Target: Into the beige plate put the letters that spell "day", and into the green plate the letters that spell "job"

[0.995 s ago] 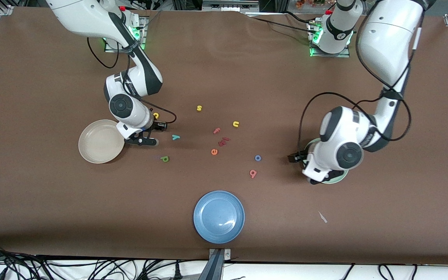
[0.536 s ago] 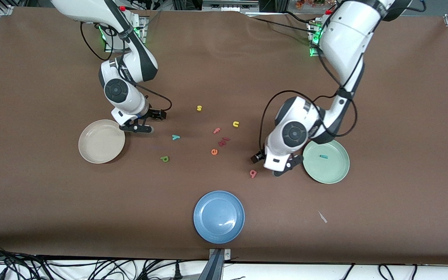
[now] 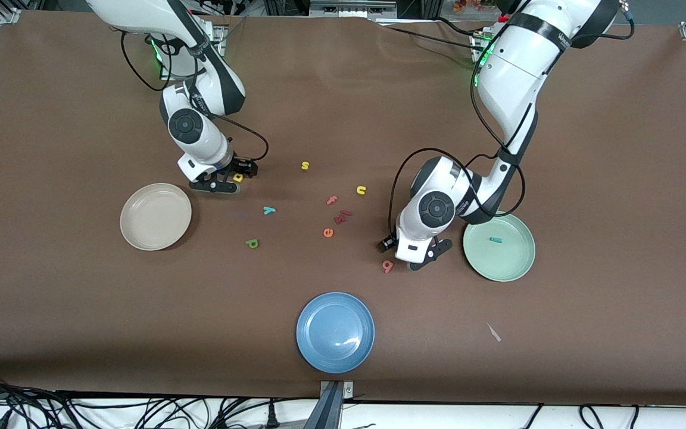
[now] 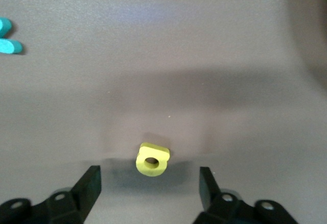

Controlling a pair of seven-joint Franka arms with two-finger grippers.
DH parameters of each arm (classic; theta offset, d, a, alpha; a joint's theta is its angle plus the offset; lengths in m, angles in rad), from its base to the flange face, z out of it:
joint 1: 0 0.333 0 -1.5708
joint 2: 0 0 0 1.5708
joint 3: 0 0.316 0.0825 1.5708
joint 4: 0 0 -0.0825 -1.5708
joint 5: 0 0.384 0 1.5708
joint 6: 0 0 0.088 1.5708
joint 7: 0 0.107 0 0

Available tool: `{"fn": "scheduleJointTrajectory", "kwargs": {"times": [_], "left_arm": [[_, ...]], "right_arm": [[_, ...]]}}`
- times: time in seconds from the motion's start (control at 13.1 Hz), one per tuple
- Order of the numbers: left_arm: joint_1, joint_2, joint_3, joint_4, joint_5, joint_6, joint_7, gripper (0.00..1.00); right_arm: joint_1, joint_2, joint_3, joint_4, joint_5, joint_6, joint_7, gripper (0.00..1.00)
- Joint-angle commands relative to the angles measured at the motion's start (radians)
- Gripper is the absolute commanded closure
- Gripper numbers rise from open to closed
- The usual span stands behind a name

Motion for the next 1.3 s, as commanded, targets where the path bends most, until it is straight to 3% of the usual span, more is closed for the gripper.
{"fn": "scheduleJointTrajectory", "kwargs": {"times": [0.0, 0.15, 0.31, 0.46, 0.69, 1.0, 1.23], "left_arm": [[-0.010, 0.007, 0.012, 0.000, 0.002, 0.008, -0.005, 0.49], [-0.010, 0.003, 0.012, 0.000, 0.002, 0.006, -0.004, 0.60], [-0.010, 0.002, 0.012, 0.000, 0.002, 0.005, -0.005, 0.85], [-0.008, 0.002, 0.012, 0.001, 0.002, 0.005, -0.005, 0.98], [0.001, -0.016, 0.016, 0.000, 0.014, -0.027, -0.004, 0.99], [0.042, -0.093, 0.018, 0.009, 0.120, -0.193, 0.010, 0.99], [0.112, -0.142, 0.018, 0.009, 0.120, -0.279, 0.224, 0.99]], "right_arm": [[-0.001, -0.004, 0.004, -0.011, 0.010, 0.029, 0.005, 0.16], [-0.001, 0.014, 0.004, -0.004, 0.010, 0.052, 0.004, 0.16], [-0.002, 0.024, 0.004, 0.002, 0.008, 0.055, 0.001, 0.16], [-0.002, 0.030, 0.004, 0.002, 0.010, 0.069, -0.001, 0.19], [-0.002, 0.028, 0.004, -0.001, 0.010, 0.069, -0.010, 0.31], [-0.002, 0.028, 0.004, -0.001, 0.008, 0.063, -0.011, 0.48], [-0.002, 0.028, 0.004, -0.001, 0.010, 0.060, -0.013, 0.60]]}}
